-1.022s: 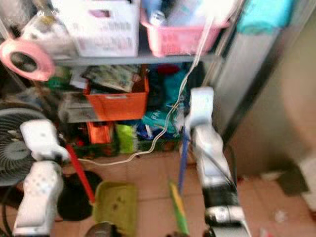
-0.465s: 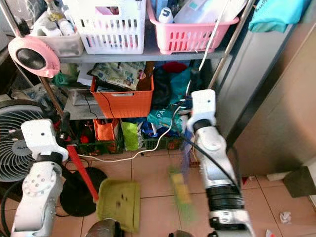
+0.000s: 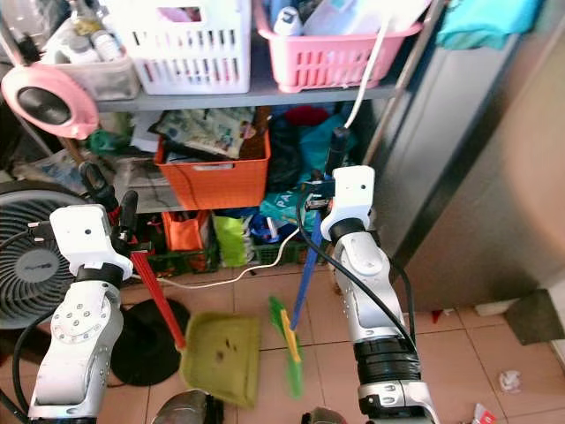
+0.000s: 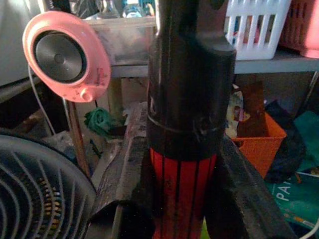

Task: Sweep floor

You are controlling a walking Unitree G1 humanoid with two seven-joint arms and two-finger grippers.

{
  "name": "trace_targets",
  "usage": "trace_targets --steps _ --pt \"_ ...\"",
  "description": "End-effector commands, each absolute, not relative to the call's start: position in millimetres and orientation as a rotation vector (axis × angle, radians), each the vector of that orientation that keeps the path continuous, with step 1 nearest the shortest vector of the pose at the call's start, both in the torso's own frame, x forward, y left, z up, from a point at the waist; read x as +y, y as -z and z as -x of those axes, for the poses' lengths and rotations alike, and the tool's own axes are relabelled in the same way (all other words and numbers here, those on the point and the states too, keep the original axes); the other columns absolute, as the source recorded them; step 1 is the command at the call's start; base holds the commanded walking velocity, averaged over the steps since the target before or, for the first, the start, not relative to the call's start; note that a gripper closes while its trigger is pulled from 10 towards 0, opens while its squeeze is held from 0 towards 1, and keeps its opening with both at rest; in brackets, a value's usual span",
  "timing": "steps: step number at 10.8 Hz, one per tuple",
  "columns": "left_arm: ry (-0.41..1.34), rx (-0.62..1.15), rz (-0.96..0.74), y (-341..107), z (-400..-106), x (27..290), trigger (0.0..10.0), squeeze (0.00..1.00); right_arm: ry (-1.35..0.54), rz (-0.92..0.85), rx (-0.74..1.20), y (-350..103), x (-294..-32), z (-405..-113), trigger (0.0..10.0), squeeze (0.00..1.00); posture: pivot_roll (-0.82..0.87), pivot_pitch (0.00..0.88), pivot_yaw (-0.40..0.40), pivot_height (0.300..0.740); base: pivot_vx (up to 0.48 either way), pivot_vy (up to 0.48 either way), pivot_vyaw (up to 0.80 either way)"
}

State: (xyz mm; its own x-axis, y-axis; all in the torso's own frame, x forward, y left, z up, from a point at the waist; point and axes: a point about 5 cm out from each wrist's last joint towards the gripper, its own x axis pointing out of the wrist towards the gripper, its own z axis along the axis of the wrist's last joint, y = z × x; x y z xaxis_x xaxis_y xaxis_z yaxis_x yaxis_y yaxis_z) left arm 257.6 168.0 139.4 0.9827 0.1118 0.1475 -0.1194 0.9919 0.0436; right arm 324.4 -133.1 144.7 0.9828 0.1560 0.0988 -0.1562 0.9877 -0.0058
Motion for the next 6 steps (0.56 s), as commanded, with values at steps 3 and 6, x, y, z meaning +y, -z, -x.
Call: trace_targets --steps 3,6 --pt "-0.095 -0.18 -0.073 -149.5 -261.9 161.5 10.0 0.0 -0.139 0.022 -0.154 -158.1 -138.0 -326.9 10.0 0.0 0.01 0.104 0.019 0.74 0.0 0.0 -0.78" --pt "-0.127 -0.155 -0.083 -147.7 -262.3 166.6 10.0 0.0 -0.147 0.018 -0.156 -157.4 -136.4 -327.3 10.0 0.0 0.01 0.109 0.019 0.74 0.0 0.0 -0.53"
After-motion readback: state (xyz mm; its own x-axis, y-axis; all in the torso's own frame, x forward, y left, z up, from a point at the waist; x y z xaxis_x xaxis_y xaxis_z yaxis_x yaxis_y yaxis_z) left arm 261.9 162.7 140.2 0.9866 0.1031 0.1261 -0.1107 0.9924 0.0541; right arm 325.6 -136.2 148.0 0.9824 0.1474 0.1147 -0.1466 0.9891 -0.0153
